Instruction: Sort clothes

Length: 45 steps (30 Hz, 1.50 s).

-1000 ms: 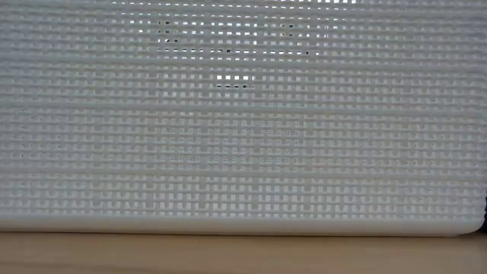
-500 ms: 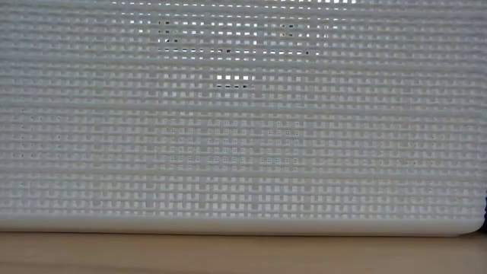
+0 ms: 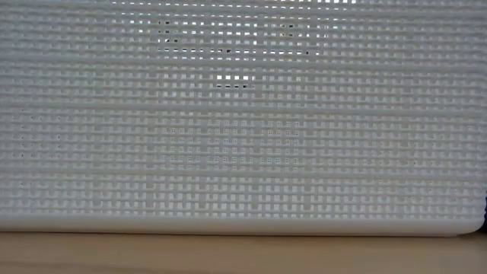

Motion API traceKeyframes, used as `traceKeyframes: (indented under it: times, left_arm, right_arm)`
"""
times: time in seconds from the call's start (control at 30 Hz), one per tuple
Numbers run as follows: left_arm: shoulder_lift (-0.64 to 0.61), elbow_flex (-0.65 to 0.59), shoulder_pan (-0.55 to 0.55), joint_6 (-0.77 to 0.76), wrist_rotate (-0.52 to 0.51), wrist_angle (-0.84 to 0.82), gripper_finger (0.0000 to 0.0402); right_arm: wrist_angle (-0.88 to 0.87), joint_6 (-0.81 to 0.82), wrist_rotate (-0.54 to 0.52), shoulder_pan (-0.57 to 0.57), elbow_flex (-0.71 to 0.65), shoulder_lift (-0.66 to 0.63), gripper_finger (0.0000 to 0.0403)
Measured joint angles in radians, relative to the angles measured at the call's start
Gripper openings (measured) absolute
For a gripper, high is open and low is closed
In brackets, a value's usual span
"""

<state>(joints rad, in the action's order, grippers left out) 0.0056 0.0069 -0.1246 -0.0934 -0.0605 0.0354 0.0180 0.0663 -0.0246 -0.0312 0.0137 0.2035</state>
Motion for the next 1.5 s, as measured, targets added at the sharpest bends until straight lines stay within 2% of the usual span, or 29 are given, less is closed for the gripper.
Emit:
traceKeyframes:
  times: [1.33, 1.5]
  left_arm:
    - [0.000, 0.000, 0.000, 0.000, 0.000, 0.000, 0.0194]
    - [0.000, 0.000, 0.000, 0.000, 0.000, 0.000, 0.0194]
  right_arm:
    - [0.000, 0.000, 0.000, 0.000, 0.000, 0.000, 0.0242]
    - [0.001, -0.085, -0.024, -0.001, 0.000, 0.000, 0.0242]
